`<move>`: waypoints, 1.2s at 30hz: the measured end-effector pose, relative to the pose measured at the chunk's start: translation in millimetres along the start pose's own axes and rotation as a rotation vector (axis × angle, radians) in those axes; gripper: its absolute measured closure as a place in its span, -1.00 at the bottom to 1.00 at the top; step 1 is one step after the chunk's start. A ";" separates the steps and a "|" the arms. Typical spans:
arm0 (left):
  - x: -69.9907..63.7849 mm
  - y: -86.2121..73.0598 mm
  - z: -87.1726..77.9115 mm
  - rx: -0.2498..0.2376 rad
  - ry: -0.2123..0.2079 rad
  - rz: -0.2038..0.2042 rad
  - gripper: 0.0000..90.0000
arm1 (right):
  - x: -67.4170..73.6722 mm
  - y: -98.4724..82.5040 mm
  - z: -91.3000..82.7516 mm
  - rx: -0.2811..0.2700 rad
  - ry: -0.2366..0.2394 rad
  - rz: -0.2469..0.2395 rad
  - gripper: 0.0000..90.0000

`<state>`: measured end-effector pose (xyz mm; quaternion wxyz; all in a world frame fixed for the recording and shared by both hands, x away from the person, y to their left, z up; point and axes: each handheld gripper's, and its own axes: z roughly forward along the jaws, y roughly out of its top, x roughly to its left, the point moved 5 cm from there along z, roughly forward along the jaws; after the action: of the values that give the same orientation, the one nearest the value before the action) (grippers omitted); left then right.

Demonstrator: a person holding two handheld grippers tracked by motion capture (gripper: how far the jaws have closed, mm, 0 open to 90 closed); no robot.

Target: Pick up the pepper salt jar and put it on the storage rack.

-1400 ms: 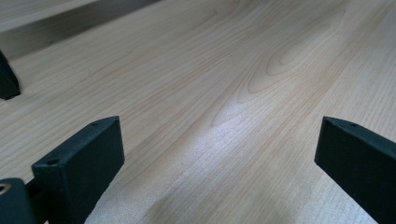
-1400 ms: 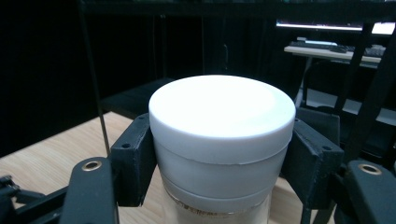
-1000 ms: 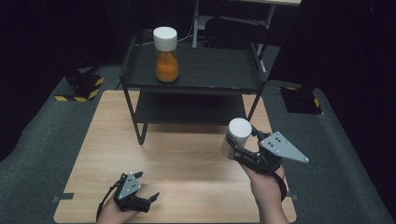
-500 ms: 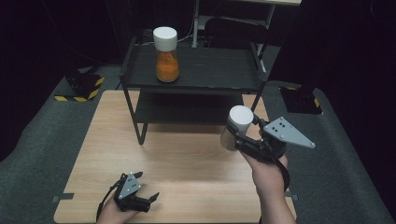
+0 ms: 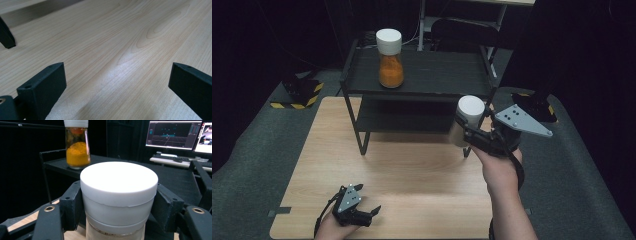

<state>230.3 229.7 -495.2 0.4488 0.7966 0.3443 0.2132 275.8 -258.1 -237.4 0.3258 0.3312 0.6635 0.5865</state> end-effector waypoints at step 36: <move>2.2 -0.8 -0.7 -0.004 -0.008 -0.005 -0.96 | -10.2 68.6 42.9 -0.085 -0.065 0.015 -0.25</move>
<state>231.0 232.0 -495.5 0.4521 0.7958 0.3441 0.2097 320.7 -236.0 -173.1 0.3563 0.3410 0.6246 0.6055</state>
